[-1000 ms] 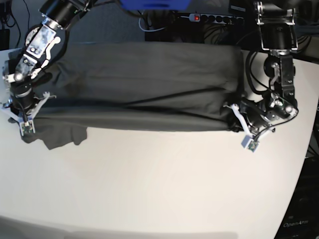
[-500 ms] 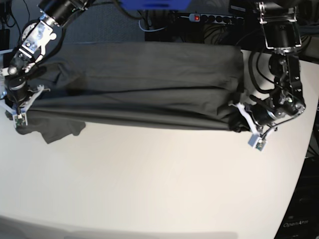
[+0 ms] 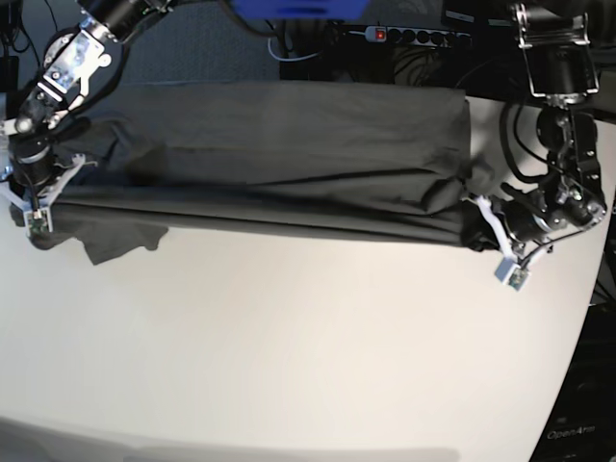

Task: Fold the T-shirt properly
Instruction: 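Lift the pinched edge with both grippers and fold it over the shirt body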

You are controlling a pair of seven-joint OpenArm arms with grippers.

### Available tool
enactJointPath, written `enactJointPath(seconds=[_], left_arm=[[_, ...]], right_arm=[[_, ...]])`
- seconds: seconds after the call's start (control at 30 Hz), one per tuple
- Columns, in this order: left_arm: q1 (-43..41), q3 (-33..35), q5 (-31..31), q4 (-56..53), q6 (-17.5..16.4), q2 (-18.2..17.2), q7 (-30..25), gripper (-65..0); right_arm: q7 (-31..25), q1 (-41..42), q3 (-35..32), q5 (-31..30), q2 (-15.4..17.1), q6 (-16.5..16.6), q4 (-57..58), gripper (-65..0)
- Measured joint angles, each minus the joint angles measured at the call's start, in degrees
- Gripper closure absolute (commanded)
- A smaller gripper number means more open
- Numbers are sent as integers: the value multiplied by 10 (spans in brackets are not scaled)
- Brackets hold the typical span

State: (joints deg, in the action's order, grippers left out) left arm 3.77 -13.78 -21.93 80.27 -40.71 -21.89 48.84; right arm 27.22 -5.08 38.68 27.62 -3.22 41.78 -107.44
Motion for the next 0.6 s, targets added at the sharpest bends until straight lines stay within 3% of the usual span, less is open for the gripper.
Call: enactJointPath(seconds=[0.3,0.4,0.6], left_arm=[[4,-27,-7,0,-2,-4,37,-25],[19,-46,16,0,11,-15,54,-25],[25,-45,9,0,8,-10,68,-25]], right_arm=[[0,1,37,-3,-3,1,-2,-7],[4,1,66,10,4,-16,-11,-7],[8,4,114,10,-21,-13,-17,-7]])
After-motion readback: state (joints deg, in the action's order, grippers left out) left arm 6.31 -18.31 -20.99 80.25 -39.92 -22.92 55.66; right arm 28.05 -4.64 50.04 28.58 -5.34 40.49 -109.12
